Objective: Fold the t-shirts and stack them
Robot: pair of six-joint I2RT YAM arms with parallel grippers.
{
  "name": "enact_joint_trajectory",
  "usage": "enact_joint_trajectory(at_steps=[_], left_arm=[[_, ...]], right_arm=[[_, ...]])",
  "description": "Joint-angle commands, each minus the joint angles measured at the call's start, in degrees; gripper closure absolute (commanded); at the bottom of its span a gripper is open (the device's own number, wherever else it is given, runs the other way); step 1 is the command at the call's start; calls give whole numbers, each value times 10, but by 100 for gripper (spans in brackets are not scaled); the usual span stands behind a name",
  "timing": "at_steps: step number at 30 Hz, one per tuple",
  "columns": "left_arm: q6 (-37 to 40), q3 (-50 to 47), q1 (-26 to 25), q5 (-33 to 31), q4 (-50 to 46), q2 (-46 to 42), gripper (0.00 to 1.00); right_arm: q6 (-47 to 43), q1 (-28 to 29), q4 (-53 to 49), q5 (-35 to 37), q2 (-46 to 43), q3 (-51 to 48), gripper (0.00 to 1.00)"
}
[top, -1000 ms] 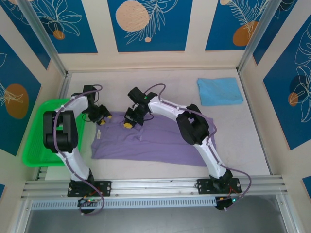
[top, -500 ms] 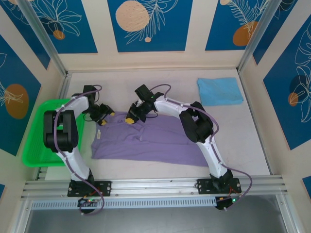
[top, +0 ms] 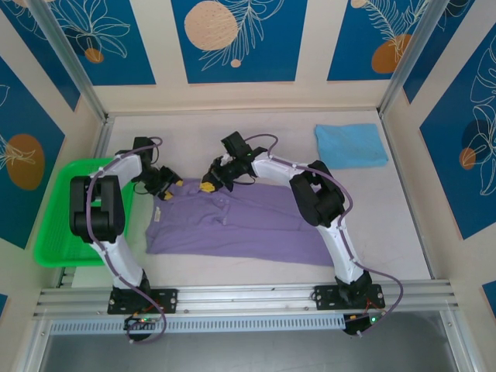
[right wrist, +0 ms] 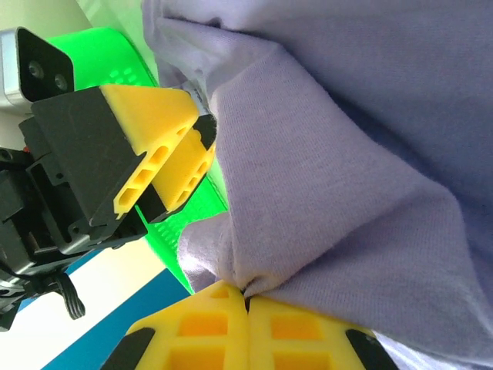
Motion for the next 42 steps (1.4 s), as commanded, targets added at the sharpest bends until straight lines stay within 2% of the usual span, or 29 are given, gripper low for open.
enact_joint_trajectory(at_steps=[1,8,21,31,42], left_arm=[[-20,-1,8,1,-8,14,56],[-6,1,7,-29,-20,18,60],[19,31,2,-56,-35,44,87],[38,52,0,-74,-55,45,100],[50,70,-5,-83,-74,30,100]], right_arm=[[10,-3,12,-27,-24,-11,100],[13,-5,19,-27,-25,-25,100],[11,-6,9,-24,-25,-24,100],[7,-4,4,-23,-28,-27,100],[0,-4,1,-25,-34,-31,100]])
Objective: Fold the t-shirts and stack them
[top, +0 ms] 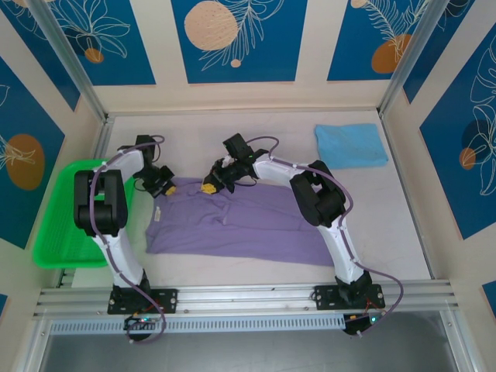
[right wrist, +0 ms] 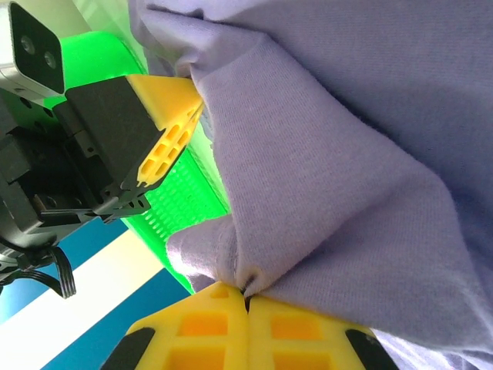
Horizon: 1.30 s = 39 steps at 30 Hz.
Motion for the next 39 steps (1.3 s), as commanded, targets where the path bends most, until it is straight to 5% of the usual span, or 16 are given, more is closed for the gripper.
enact_joint_trajectory(at_steps=[1,17,39], left_arm=[[11,23,-4,-22,-30,-15,100],[66,-16,-8,-19,-123,-174,100],[110,-196,-8,37,-210,-379,100]], right_arm=[[-10,-1,-18,-17,-29,-10,100],[-95,-3,-91,-63,-59,-33,100],[-280,38,-282,-131,-80,-55,100]])
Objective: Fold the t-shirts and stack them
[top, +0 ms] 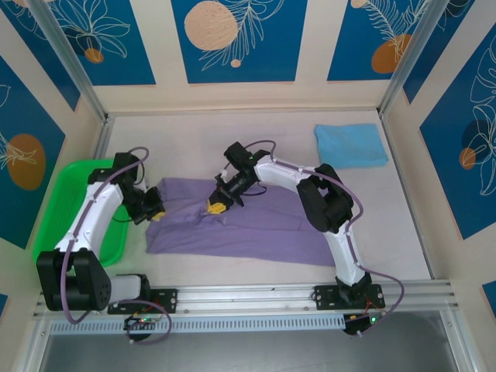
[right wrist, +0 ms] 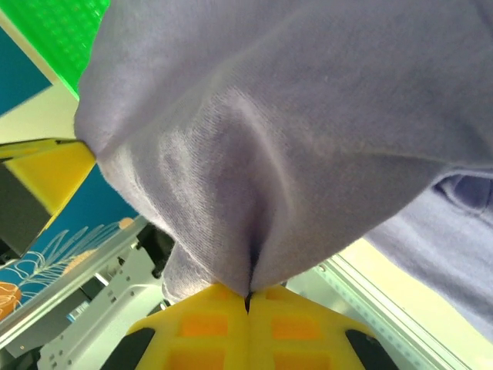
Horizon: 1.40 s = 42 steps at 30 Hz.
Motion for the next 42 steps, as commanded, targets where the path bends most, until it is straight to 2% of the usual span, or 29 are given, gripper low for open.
enact_joint_trajectory(at_steps=[1,4,8,9,10,13,14,15,18,21,23,26,30,32,36,38,42], left_arm=[[6,-42,-5,23,-9,-19,100],[-5,-79,-9,38,9,-30,100],[-10,-111,-16,35,25,-32,92],[-9,-116,-17,30,27,-30,85],[-9,-115,-17,17,23,-28,76],[-6,-89,-17,-32,8,-31,74],[-8,-77,-17,-52,2,-34,66],[-11,-60,-17,-74,-1,-38,62],[-16,-22,-17,-101,17,-38,54],[-21,10,-23,-99,53,8,51],[-22,38,-32,-103,73,59,43],[-15,90,-41,-111,102,137,36],[3,168,-41,-113,125,257,37],[7,208,-44,-96,126,313,40],[8,264,-56,-99,137,388,48],[16,291,-60,-120,131,417,49],[41,325,-60,-185,112,459,60]], right_arm=[[-41,13,-56,-23,-19,-22,100],[-54,13,-68,-10,-21,-44,100],[-69,14,-81,7,-17,-58,100],[-72,13,-84,16,-16,-61,100],[-75,13,-89,23,-14,-63,97],[-77,8,-100,50,-26,-70,78],[-74,4,-97,58,-35,-78,70],[-66,-3,-88,65,-47,-88,64],[-54,-27,-56,81,-95,-123,55],[-51,-60,-30,109,-154,-160,53],[-40,-94,-15,134,-193,-189,53],[-9,-177,-3,194,-254,-247,54],[-1,-286,-18,281,-295,-295,58],[-7,-329,-15,300,-300,-308,60],[-19,-376,3,340,-295,-320,61],[-19,-389,9,358,-287,-326,61],[-7,-423,27,379,-265,-346,61]])
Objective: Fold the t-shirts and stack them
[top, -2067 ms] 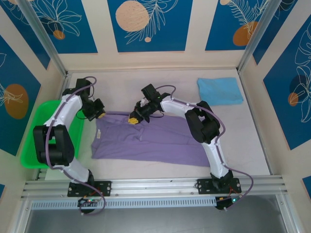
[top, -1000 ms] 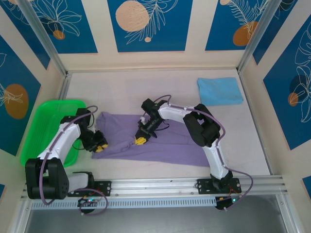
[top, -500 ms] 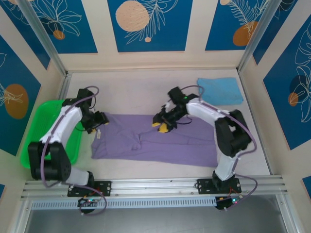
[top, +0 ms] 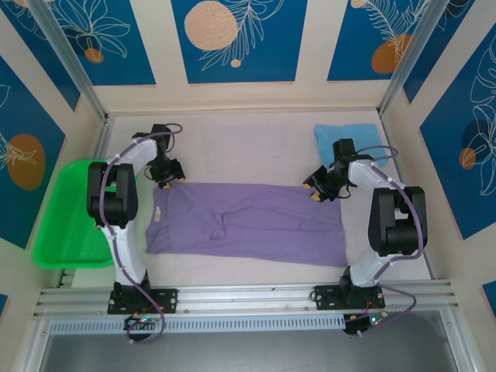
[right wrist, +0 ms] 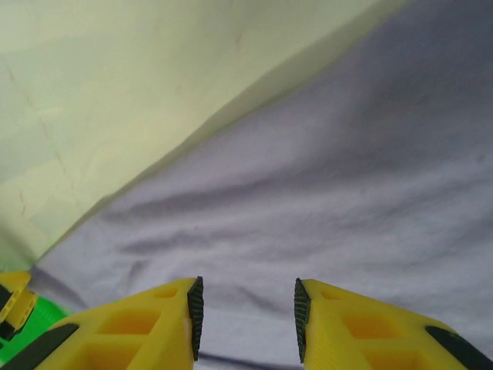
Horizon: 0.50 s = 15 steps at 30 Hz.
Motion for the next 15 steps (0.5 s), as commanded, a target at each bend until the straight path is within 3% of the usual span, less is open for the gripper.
enact_joint_trajectory(at_steps=[1,4,10,15], left_arm=[[28,32,-3,-75,-24,22,62],[38,33,-2,-121,-23,28,71],[38,43,0,-189,-35,38,70],[38,78,1,-207,-60,61,70]], right_arm=[[11,-27,12,33,27,-18,61],[17,-45,14,34,55,-10,61],[40,-87,-5,54,93,1,60],[49,-112,1,44,96,1,56]])
